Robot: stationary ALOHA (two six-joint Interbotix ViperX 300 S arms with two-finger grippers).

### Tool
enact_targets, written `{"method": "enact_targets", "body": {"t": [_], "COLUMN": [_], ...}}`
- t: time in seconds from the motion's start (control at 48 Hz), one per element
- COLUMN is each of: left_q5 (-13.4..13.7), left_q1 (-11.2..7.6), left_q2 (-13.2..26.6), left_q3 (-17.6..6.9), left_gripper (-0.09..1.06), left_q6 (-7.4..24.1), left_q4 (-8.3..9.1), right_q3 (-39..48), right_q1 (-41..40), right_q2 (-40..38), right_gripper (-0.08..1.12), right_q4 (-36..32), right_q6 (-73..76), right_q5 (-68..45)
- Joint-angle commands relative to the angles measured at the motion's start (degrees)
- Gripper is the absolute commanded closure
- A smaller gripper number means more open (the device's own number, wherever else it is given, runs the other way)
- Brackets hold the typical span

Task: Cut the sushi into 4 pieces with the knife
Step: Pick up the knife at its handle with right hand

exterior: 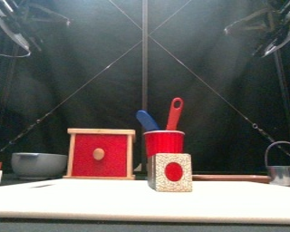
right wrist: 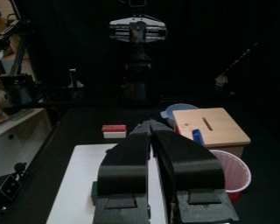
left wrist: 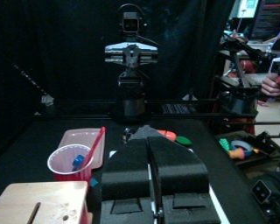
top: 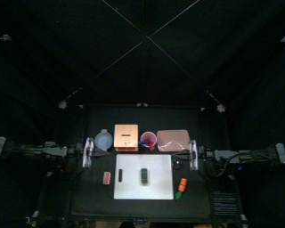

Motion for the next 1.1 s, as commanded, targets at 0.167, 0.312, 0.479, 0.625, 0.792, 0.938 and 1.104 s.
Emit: {"method": "enact_targets", "body": {"t": [0.167,0.312,0.479,0.625,0.792,0.938,1.104], "left_q5": [-6.8,-9.3,-10.6,-10.6,-10.6,-10.6,-10.6], "left_q1": [-0.35,-0.35,-0.26,-0.35,-0.35,-0.26,-0.18], "left_q2": [8.2,12.7,14.2,14.2,14.2,14.2,14.2], "left_q3": [-0.4,-0.9,-0.8,-0.7,-0.4,-0.2,0.2], "left_gripper": [1.01,1.01,1.00,1.00,1.00,1.00,1.00], "left_q6": [0.3,0.3,0.1,0.1,0.1,0.1,0.1], "left_q4": [-1.14,-1.14,-1.23,-1.67,-2.46,-2.72,-2.72], "right_q3": [-5.4,-13.6,-25.1,-32.6,-36.9,-40.0,-44.6], "right_q1": [-1.7,-2.1,-3.5,-4.7,-5.3,-5.4,-5.4], "right_q2": [6.7,15.8,26.3,32.8,36.2,39.1,43.5], "right_gripper": [1.00,1.00,0.98,0.75,0.27,-0.02,0.00], "right_q4": [2.5,3.3,3.0,2.6,-1.7,-6.7,-11.0], "right_q6": [1.5,1.6,1.5,1.5,1.6,1.4,1.4], "right_q5": [-0.4,3.8,18.2,32.3,39.8,43.3,53.4]}}
